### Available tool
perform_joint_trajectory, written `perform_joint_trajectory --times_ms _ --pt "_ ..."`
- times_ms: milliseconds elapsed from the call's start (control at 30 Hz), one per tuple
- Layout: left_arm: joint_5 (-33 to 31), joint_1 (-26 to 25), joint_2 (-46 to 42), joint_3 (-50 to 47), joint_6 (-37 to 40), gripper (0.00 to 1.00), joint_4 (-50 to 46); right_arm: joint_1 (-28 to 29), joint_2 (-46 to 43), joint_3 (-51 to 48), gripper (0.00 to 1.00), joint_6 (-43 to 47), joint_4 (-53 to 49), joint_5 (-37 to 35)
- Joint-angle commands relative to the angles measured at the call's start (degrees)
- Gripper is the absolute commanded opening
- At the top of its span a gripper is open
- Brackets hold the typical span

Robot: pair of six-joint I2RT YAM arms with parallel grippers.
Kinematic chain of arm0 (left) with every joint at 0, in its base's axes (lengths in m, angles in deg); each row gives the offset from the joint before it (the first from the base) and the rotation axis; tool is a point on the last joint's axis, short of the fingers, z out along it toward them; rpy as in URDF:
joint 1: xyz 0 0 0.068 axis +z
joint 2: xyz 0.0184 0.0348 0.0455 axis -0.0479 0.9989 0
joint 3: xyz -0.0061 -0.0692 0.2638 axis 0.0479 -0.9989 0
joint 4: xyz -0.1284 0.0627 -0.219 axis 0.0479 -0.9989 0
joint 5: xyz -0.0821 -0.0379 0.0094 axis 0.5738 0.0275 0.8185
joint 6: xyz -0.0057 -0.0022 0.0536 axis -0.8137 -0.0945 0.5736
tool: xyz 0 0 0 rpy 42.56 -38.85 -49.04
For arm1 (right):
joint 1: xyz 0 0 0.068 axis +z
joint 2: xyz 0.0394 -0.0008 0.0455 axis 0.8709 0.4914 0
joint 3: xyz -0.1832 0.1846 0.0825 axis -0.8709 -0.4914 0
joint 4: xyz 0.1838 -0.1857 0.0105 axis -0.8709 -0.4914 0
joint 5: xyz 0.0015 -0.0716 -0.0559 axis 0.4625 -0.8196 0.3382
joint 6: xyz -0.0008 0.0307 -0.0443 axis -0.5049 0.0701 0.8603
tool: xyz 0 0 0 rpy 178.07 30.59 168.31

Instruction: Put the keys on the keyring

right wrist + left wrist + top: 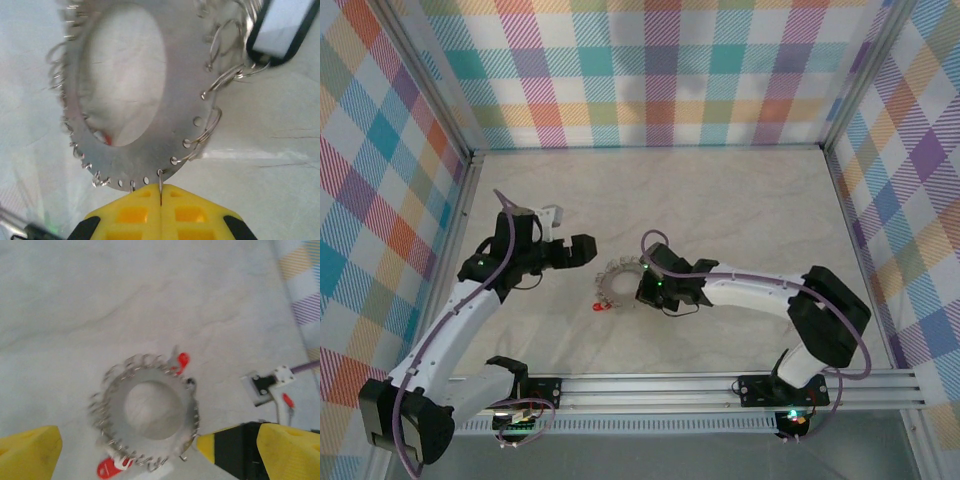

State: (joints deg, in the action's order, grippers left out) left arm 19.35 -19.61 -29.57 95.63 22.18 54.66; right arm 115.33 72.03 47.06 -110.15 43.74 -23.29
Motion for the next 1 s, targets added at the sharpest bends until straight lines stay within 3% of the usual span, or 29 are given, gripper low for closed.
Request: perform_joint_trajectory --times_ms 0,67,167,300,400,533,600,767,967 --pt "12.4 -3.2 0.8 -1.0 6.6 0.99 13.5 -0.9 -1.9 2.5 0.00 8.9 -0.8 3.4" --pt "13.8 -6.5 -1.1 -3.2 12.8 0.99 18.2 -2.2 -2.5 1.4 0.00 10.6 2.3 7.5" --pt "10.9 -9.8 -4.4 -5.6 21.0 0.98 19.8 -3.5 -4.8 0.8 0.00 16.7 3.8 11.0" --pt "9.5 -9.7 -7.5 -10.0 21.4 0.94 23.4 -4.4 -10.2 0.5 0.00 30.9 3.1 14.2" --pt "6.0 -9.9 -10.8 -15.9 21.3 0.78 30.5 -4.7 -15.1 -0.8 0.00 41.9 3.5 16.4" --pt "6.0 -10.0 -15.8 -19.2 22.6 0.75 33.9 -4.8 -22.5 -5.0 0.00 54.2 7.2 17.5" --pt "7.5 -10.2 -16.4 -18.5 23.9 0.74 31.8 -4.9 -26.4 -9.2 0.00 60.3 12.4 17.5" --pt "14.5 -11.5 -15.3 -15.3 28.0 0.57 26.6 -4.9 -33.2 -12.1 0.00 68.9 15.0 17.2" --pt "20.7 -14.8 -15.9 -15.0 32.5 0.52 24.3 -4.9 -38.6 -15.4 0.00 75.3 18.9 24.8"
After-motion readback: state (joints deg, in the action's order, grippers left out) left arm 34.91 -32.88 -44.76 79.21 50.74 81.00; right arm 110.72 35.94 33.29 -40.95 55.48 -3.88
